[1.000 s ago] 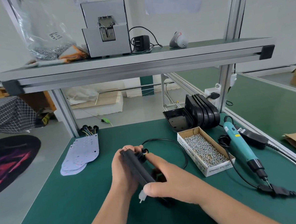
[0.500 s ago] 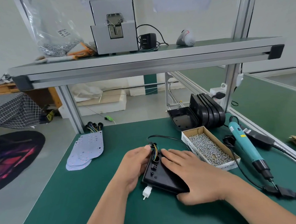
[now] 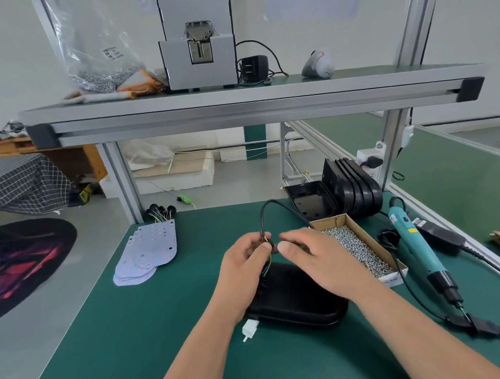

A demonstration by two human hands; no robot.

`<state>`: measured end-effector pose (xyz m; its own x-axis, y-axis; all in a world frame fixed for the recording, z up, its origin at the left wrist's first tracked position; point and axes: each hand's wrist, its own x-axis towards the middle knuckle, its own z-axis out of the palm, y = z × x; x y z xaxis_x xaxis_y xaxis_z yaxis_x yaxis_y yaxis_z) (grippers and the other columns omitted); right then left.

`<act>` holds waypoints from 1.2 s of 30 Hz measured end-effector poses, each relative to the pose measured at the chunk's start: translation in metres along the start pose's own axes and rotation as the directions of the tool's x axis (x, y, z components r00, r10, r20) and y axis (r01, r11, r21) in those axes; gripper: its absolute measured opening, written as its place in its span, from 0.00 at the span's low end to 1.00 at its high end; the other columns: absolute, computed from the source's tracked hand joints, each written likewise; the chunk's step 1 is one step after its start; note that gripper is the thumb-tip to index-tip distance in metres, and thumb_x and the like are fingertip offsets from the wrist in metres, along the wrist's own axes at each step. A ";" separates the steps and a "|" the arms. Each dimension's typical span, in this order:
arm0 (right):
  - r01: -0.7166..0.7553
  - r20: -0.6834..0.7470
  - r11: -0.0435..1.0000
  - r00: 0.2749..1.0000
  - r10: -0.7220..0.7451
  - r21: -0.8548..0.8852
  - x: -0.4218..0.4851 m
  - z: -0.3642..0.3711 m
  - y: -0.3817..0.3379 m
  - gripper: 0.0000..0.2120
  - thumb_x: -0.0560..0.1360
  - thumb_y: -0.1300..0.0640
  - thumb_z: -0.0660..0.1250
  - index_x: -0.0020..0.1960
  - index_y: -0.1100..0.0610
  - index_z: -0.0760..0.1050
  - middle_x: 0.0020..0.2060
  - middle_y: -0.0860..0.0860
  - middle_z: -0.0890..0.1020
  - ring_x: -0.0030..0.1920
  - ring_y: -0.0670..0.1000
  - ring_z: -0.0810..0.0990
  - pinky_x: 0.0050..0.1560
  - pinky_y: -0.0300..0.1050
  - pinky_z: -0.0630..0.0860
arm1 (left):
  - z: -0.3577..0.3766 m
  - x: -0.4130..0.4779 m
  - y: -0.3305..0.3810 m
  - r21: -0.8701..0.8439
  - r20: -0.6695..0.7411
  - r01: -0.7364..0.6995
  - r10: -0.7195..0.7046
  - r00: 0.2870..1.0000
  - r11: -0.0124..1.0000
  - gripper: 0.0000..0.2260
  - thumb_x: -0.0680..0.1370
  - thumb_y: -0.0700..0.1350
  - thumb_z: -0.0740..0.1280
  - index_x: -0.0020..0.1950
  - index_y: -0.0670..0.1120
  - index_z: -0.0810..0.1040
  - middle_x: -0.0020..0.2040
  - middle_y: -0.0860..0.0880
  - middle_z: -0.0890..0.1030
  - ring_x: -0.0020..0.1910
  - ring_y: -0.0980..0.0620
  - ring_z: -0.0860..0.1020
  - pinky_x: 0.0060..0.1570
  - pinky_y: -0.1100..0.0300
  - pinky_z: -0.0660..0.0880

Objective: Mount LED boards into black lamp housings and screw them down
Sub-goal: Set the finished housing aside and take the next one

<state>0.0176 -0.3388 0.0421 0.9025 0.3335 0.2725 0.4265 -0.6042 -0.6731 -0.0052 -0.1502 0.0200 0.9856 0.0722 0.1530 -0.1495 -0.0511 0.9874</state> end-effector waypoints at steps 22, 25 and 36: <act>0.102 -0.244 0.687 0.963 0.113 0.720 0.010 0.045 -0.013 0.04 0.77 0.53 0.71 0.48 0.50 0.85 0.44 0.48 0.86 0.46 0.44 0.83 0.48 0.37 0.79 | 0.000 -0.015 0.004 0.125 0.204 -0.063 0.037 0.978 0.990 0.15 0.84 0.57 0.64 0.60 0.49 0.83 0.53 0.43 0.84 0.52 0.46 0.81 0.61 0.42 0.77; 0.101 -0.261 0.744 0.960 0.101 0.661 0.008 0.048 -0.014 0.04 0.78 0.53 0.69 0.46 0.50 0.83 0.43 0.47 0.85 0.46 0.45 0.82 0.49 0.38 0.78 | -0.007 -0.019 0.000 0.079 0.202 -0.033 0.016 0.979 0.996 0.13 0.83 0.54 0.65 0.60 0.50 0.84 0.56 0.44 0.83 0.56 0.51 0.80 0.65 0.47 0.75; 0.131 -0.329 0.765 0.938 0.110 0.631 0.001 0.050 -0.009 0.06 0.79 0.50 0.68 0.45 0.51 0.81 0.32 0.52 0.80 0.35 0.49 0.79 0.41 0.41 0.78 | -0.013 -0.021 -0.014 0.214 0.257 -0.114 0.057 0.965 0.970 0.15 0.80 0.47 0.63 0.62 0.59 0.84 0.69 0.61 0.80 0.81 0.56 0.65 0.80 0.46 0.62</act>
<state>0.0114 -0.2967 0.0144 0.9131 0.0078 0.4076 0.4071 0.0383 -0.9126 -0.0252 -0.1383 0.0031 0.9628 -0.1888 0.1935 -0.2404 -0.2710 0.9321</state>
